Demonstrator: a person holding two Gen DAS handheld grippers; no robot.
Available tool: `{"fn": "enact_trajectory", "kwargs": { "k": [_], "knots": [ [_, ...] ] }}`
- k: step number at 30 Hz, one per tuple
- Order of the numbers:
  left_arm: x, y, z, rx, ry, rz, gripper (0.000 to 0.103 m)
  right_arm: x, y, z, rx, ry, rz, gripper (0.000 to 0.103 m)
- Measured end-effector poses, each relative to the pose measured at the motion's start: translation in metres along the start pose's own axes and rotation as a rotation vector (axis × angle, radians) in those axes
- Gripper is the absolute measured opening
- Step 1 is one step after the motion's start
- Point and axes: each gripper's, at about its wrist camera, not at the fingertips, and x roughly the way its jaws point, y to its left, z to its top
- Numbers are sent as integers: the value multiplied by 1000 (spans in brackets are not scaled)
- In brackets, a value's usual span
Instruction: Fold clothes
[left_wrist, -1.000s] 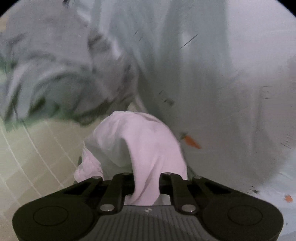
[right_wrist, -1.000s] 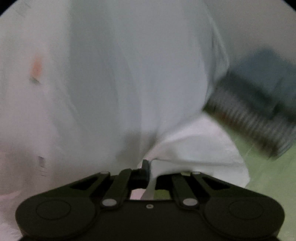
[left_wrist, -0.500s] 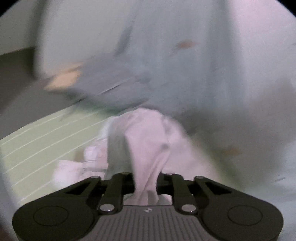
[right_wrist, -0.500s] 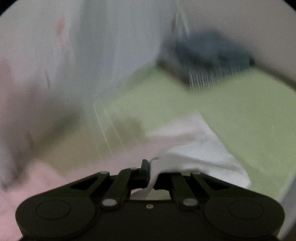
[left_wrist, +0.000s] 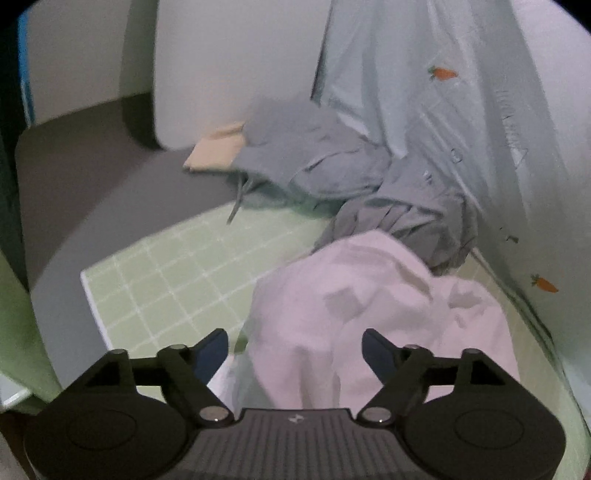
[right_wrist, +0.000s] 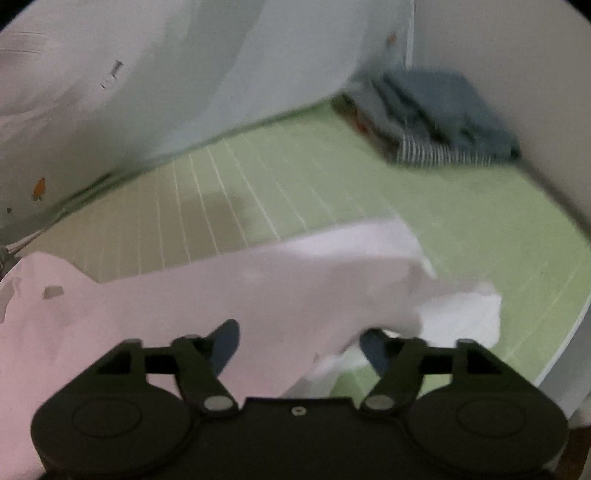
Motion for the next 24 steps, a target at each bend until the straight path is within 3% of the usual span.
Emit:
{"fn": "enact_trajectory", "kwargs": {
  "k": [7, 11, 20, 22, 24],
  "knots": [
    [15, -28, 20, 74, -5, -59, 81, -12, 34, 27, -85, -117, -50, 90],
    [32, -47, 34, 115, 20, -98, 81, -17, 54, 41, -131, -173, -70, 91],
    [75, -110, 66, 331, 54, -243, 80, 75, 149, 35, -227, -5, 122, 91],
    [97, -129, 75, 400, 79, -283, 76, 97, 175, 38, -254, 11, 144, 91],
    [125, -148, 82, 454, 126, -304, 53, 118, 199, 43, -258, 33, 141, 91]
  ]
}}
